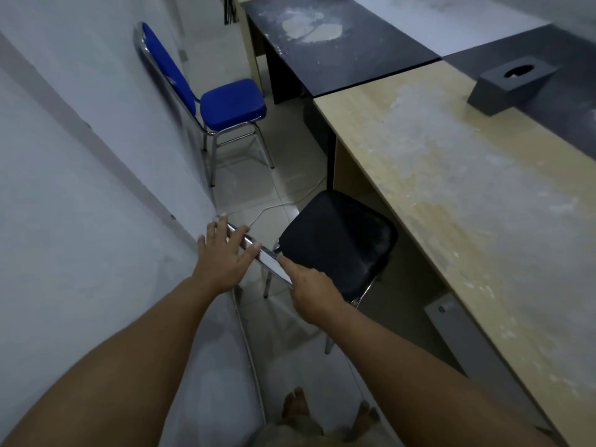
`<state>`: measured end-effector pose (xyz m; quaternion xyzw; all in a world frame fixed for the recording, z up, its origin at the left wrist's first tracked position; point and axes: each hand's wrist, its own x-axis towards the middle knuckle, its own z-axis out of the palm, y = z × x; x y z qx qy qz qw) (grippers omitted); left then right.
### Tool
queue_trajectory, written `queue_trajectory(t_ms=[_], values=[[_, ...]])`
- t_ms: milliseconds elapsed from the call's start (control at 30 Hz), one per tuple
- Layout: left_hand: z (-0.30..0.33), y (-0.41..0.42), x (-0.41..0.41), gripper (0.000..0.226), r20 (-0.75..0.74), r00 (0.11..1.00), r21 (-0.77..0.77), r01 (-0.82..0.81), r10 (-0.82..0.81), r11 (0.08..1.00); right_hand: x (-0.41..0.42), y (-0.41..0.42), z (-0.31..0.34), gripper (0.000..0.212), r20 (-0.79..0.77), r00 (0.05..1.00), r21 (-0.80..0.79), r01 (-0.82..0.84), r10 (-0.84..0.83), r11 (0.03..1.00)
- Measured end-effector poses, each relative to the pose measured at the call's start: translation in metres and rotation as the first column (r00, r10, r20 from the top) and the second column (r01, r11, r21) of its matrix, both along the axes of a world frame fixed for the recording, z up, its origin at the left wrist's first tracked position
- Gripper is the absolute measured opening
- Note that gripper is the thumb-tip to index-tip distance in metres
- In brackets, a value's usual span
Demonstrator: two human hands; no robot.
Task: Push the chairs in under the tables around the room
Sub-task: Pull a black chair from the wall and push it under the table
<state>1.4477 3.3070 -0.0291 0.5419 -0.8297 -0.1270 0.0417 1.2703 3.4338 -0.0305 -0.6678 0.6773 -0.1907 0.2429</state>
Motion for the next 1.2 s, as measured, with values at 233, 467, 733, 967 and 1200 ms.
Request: queue_trajectory(t_ms=[233, 467, 733, 967, 1200], values=[[-0.006, 0.015, -0.029, 0.065, -0.021, 0.994, -0.064, 0.106, -0.107, 0.992, -0.034, 0.021, 0.004, 0.063, -0.058, 0.996, 0.054, 0.064, -0.061, 0.997], [-0.009, 0.042, -0.068, 0.061, -0.081, 0.985, -0.055, 0.148, -0.152, 0.987, -0.076, 0.049, 0.005, 0.056, -0.114, 0.987, 0.129, 0.123, -0.108, 0.984], [-0.013, 0.060, -0.088, 0.061, -0.108, 0.972, -0.068, 0.202, -0.209, 0.977, -0.096, 0.073, 0.001, 0.051, -0.103, 0.980, 0.159, 0.183, -0.168, 0.970], [-0.015, 0.059, -0.105, 0.063, -0.103, 0.954, -0.067, 0.276, -0.282, 0.959, -0.103, 0.085, -0.005, 0.061, -0.086, 0.962, 0.178, 0.273, -0.261, 0.946], [-0.013, 0.048, -0.124, 0.065, -0.125, 0.928, -0.054, 0.347, -0.352, 0.936, -0.111, 0.089, -0.006, 0.058, -0.078, 0.941, 0.129, 0.338, -0.331, 0.932]])
